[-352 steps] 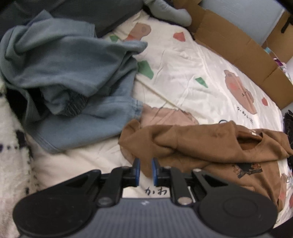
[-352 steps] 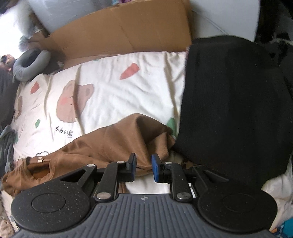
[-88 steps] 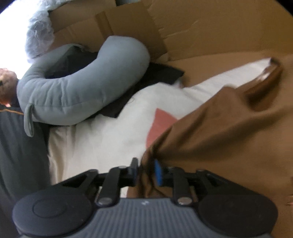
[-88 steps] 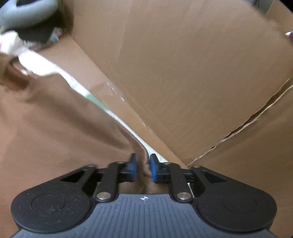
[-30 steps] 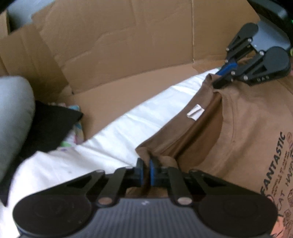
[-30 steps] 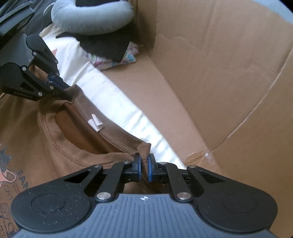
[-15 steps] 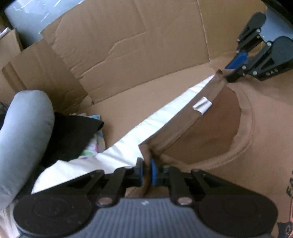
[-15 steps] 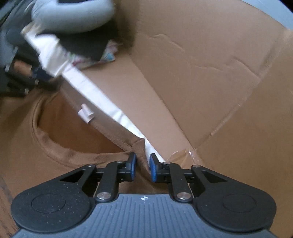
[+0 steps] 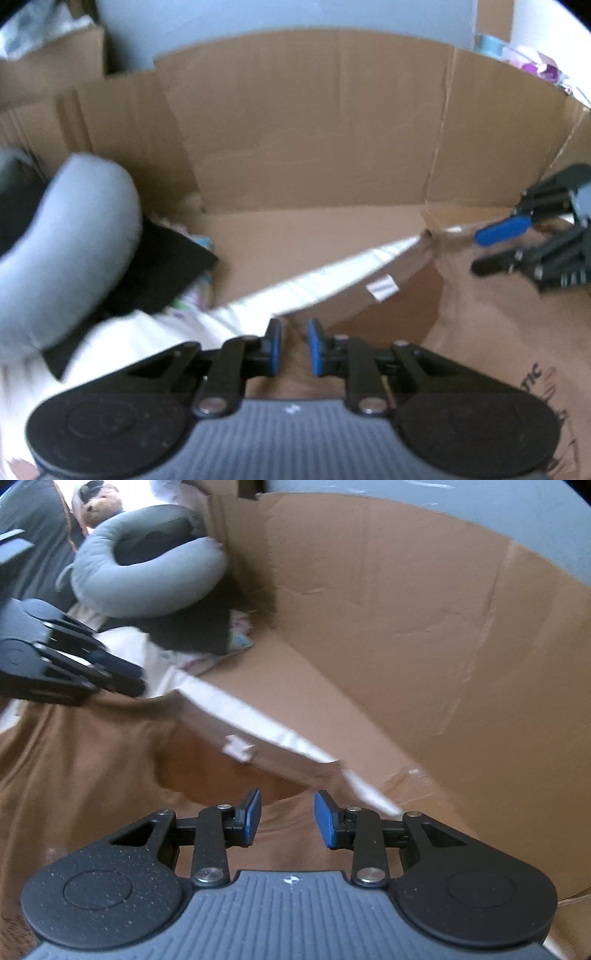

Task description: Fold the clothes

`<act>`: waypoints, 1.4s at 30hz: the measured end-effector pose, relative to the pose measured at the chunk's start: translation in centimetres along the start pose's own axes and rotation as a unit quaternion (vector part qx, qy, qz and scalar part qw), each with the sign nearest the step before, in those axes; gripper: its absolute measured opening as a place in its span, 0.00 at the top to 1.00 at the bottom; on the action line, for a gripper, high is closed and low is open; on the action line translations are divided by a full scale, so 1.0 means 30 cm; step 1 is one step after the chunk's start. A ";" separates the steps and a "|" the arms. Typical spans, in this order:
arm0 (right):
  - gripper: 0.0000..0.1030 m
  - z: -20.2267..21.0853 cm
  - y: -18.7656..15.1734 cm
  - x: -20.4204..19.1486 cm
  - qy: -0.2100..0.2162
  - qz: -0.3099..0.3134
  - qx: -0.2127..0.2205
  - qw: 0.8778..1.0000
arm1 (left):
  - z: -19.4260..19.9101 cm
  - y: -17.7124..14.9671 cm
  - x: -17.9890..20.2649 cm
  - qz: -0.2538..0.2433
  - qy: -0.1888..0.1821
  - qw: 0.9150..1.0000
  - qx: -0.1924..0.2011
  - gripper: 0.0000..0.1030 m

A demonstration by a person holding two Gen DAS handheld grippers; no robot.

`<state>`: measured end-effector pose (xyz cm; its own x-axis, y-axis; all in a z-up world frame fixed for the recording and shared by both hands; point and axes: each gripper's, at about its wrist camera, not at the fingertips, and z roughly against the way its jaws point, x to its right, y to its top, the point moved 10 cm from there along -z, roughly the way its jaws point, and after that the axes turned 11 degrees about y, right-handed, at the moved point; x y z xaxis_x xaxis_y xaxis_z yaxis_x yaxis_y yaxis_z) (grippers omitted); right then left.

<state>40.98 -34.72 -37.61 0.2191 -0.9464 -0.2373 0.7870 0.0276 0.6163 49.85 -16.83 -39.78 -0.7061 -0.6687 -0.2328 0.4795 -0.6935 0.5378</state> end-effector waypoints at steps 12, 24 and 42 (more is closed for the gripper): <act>0.62 -0.116 -0.034 -0.123 0.029 0.030 0.012 0.999 | -0.143 -0.047 -0.009 0.107 0.006 0.988 -0.109 0.82; 0.87 -0.182 -0.080 -0.114 0.010 0.045 -0.010 0.999 | -0.165 -0.083 -0.063 0.190 0.002 0.974 -0.119 0.99; 0.64 -0.080 -0.063 -0.044 0.067 -0.023 -0.011 0.997 | -0.081 -0.068 -0.013 0.211 -0.090 0.970 -0.085 0.88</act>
<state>40.60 -32.76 -40.26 0.2564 -0.8950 -0.3650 0.8104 -0.0067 0.5858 50.43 -15.81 -42.76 -0.4999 -0.8560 0.1318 0.8141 -0.4125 0.4087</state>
